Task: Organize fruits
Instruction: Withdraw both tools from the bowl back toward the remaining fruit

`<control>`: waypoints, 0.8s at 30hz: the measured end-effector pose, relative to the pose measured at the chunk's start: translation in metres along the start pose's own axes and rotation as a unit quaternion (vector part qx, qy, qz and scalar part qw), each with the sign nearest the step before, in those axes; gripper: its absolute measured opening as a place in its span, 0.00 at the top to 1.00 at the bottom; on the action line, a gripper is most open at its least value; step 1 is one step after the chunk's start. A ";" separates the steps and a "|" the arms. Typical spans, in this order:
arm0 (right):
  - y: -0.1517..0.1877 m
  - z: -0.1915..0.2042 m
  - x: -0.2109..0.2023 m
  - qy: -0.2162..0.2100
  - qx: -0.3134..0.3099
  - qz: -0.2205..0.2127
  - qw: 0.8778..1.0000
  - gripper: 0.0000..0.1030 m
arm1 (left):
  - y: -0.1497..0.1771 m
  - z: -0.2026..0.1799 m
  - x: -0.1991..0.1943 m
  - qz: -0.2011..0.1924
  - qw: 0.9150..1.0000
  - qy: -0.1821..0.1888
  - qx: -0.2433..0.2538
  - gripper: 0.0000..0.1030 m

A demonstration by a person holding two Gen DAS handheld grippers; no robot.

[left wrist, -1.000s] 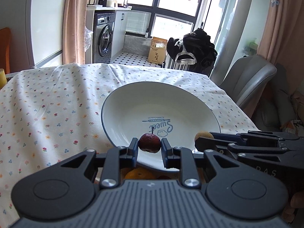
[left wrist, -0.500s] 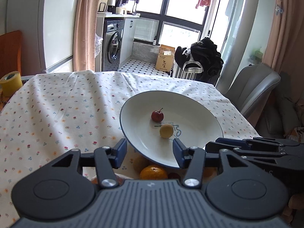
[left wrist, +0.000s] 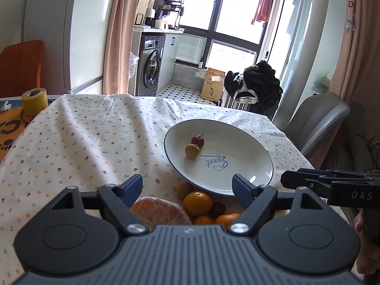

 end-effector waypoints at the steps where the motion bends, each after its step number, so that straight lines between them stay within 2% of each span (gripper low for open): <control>1: 0.000 0.000 -0.003 0.002 0.000 -0.001 1.000 0.37 | 0.001 -0.001 -0.003 -0.002 1.000 -0.002 -0.001 0.19; 5: 0.003 -0.003 -0.013 0.005 0.009 0.003 1.000 0.32 | 0.006 -0.006 -0.017 -0.005 1.000 -0.006 -0.003 0.15; 9: 0.004 -0.006 -0.027 0.003 0.010 -0.008 1.000 0.16 | 0.010 -0.012 -0.029 -0.012 1.000 -0.010 -0.005 0.08; 12: 0.005 -0.008 -0.035 0.001 0.015 -0.012 1.000 0.10 | 0.013 -0.018 -0.037 -0.017 1.000 -0.007 -0.005 0.06; 20: 0.013 -0.020 -0.045 0.014 0.017 -0.019 1.000 0.09 | 0.025 -0.031 -0.042 -0.018 1.000 0.008 -0.012 0.06; 24: 0.017 -0.025 -0.047 0.013 0.010 -0.021 1.000 0.13 | 0.029 -0.037 -0.042 -0.022 1.000 0.010 -0.012 0.07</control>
Point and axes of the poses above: each gripper's, at about its wrist camera, not at the fingertips, and x roughly the way its jaws point, z to its left, y to its underside, the point moved 1 cm from there along x, roughly the way its jaws point, and after that the axes turned 10 degrees about y, right-handed, at the moved point
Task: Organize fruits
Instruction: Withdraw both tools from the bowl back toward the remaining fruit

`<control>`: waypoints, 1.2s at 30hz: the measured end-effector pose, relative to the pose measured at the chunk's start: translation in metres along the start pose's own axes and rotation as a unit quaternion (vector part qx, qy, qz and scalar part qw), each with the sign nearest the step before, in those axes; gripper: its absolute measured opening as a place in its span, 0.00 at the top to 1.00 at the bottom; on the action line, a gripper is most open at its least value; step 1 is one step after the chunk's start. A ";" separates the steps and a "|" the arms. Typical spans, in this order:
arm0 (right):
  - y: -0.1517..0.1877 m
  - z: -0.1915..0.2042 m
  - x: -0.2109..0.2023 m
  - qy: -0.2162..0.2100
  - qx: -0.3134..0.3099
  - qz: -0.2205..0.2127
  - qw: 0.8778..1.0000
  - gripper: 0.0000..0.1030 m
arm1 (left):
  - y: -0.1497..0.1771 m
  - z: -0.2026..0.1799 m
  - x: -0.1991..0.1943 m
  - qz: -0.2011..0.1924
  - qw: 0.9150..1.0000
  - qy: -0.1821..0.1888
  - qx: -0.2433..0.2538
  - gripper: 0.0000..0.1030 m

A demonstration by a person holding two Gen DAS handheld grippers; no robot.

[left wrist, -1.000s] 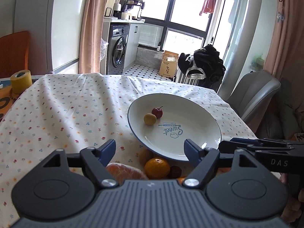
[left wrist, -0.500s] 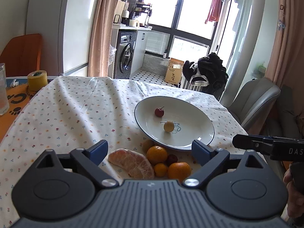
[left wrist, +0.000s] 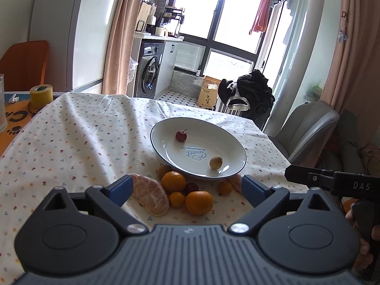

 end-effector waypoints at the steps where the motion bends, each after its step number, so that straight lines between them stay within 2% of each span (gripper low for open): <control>1: 0.001 -0.002 0.000 -0.001 0.000 0.000 1.000 0.13 | 0.001 -0.001 0.001 0.001 1.000 0.000 -0.001 0.07; 6: 0.004 -0.013 0.003 -0.004 0.002 0.006 1.000 0.21 | 0.006 -0.011 0.011 0.012 1.000 0.005 -0.001 0.10; 9: 0.005 -0.019 0.006 -0.006 0.000 0.008 1.000 0.23 | 0.010 -0.014 0.020 0.022 1.000 0.006 -0.005 0.17; 14: 0.007 -0.028 0.013 -0.009 0.002 0.014 1.000 0.26 | 0.018 -0.015 0.038 0.040 0.999 0.005 -0.016 0.36; 17: 0.009 -0.032 0.017 -0.011 0.003 0.018 1.000 0.27 | 0.020 -0.014 0.046 0.048 0.999 0.006 -0.022 0.39; 25: 0.016 -0.041 0.032 -0.017 0.003 0.031 0.999 0.29 | 0.023 -0.016 0.066 0.065 0.997 0.001 -0.029 0.45; 36: 0.021 -0.047 0.054 -0.026 -0.002 0.045 0.999 0.33 | 0.021 -0.011 0.096 0.099 0.994 -0.012 -0.034 0.45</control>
Point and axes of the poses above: each gripper's, at about its wrist camera, not at the fingertips, and x roughly the way its jaws point, z to its left, y to its underside, the point moved 1 cm from there along x, roughly the way its jaws point, and after that the axes turned 10 degrees about y, right-handed, at the moved point
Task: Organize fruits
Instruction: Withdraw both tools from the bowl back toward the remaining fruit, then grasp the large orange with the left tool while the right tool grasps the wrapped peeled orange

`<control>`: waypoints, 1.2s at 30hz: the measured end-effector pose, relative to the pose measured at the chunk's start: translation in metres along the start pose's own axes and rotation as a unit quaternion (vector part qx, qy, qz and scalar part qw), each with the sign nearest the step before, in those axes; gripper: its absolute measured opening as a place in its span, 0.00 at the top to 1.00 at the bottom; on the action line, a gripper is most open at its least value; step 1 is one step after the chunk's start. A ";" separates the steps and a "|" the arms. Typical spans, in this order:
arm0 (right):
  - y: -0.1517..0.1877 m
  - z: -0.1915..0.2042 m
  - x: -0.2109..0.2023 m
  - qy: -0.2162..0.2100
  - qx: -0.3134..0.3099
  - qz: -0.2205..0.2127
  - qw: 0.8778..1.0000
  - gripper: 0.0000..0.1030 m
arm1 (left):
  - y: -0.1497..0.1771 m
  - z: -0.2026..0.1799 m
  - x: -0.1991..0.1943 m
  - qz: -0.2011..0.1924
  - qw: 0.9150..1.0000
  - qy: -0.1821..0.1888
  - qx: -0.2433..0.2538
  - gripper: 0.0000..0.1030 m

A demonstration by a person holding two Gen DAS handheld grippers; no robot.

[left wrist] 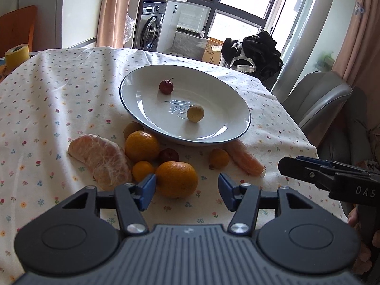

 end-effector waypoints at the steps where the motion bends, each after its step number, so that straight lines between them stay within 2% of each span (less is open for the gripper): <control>1: 0.000 0.000 0.002 -0.002 0.000 0.001 1.000 0.33 | -0.001 0.001 0.002 0.002 1.000 -0.001 -0.002 0.45; 4: 0.000 -0.001 0.007 -0.005 0.001 0.004 1.000 0.33 | -0.002 0.001 0.006 0.005 1.000 -0.005 0.011 0.51; 6: 0.000 -0.001 0.012 -0.004 -0.001 0.006 1.000 0.33 | -0.003 0.002 0.008 0.011 1.000 -0.006 0.013 0.62; 11: 0.001 0.002 0.020 -0.007 -0.006 0.010 1.000 0.33 | -0.004 0.005 0.003 0.011 1.000 -0.001 0.012 0.63; 15: 0.001 0.003 0.029 -0.006 -0.010 0.019 1.000 0.38 | -0.003 0.005 0.003 0.013 1.000 0.006 0.009 0.63; 28: -0.001 0.015 0.053 0.011 -0.035 0.029 0.999 0.47 | 0.000 0.005 0.000 0.006 1.000 0.020 0.006 0.63; 31: -0.001 0.020 0.056 0.028 -0.053 0.026 0.998 0.55 | 0.001 0.007 -0.002 0.004 1.000 0.020 0.004 0.63; 32: -0.001 0.021 0.056 0.035 -0.056 0.025 0.998 0.61 | 0.001 0.008 -0.002 0.004 1.000 0.020 0.003 0.63; 33: -0.001 0.020 0.056 0.039 -0.056 0.026 0.997 0.64 | 0.002 0.008 -0.002 0.005 1.000 0.021 0.002 0.63; 36: 0.000 0.020 0.052 0.038 -0.056 0.032 0.997 0.66 | 0.004 0.010 -0.001 0.003 1.000 0.023 0.000 0.63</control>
Point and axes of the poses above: each gripper's, at about its wrist camera, not at the fingertips, and x roughly the way its jaws point, z to its left, y to its underside, the point moved 1 cm from there along x, roughly the way its jaws point, and after that the axes turned 10 degrees about y, right-handed, at the moved point
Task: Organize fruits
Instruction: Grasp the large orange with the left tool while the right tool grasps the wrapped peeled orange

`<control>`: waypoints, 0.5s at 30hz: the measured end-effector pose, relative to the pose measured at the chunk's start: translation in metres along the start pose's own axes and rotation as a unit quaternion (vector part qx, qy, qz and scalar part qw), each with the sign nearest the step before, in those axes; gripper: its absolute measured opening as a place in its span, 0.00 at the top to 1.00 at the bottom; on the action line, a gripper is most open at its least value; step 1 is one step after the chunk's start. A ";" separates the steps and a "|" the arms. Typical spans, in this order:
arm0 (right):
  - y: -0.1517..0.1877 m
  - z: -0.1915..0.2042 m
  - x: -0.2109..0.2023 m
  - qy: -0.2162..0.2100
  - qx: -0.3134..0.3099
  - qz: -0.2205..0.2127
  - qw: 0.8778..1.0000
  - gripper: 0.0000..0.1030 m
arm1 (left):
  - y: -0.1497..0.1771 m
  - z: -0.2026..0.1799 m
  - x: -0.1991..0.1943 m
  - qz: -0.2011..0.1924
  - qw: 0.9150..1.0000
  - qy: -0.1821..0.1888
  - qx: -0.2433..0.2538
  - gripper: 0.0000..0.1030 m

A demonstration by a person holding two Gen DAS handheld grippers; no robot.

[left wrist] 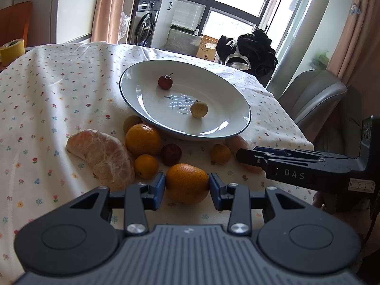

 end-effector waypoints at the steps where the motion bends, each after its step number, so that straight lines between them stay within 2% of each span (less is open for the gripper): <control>1: 0.001 0.001 -0.002 0.000 -0.003 0.001 1.000 0.66 | 0.000 0.000 0.000 -0.001 1.000 0.001 0.000 0.63; 9: 0.008 0.006 -0.019 -0.039 0.006 0.035 0.999 0.68 | 0.002 0.002 0.001 -0.002 1.000 0.006 0.005 0.62; 12: 0.008 0.009 -0.022 -0.036 0.001 0.034 0.999 0.69 | 0.005 0.002 0.008 0.010 1.000 0.016 -0.001 0.61; 15: 0.008 0.014 -0.021 -0.028 -0.014 0.032 0.999 0.69 | 0.008 0.000 0.011 0.008 1.000 0.009 0.008 0.61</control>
Point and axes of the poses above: each gripper's, at about its wrist camera, not at the fingertips, and x roughly the way its jaws point, z to its left, y to its underside, the point moved 1 cm from there along x, roughly the way its jaws point, and after that the axes turned 10 degrees about y, right-handed, at the moved point
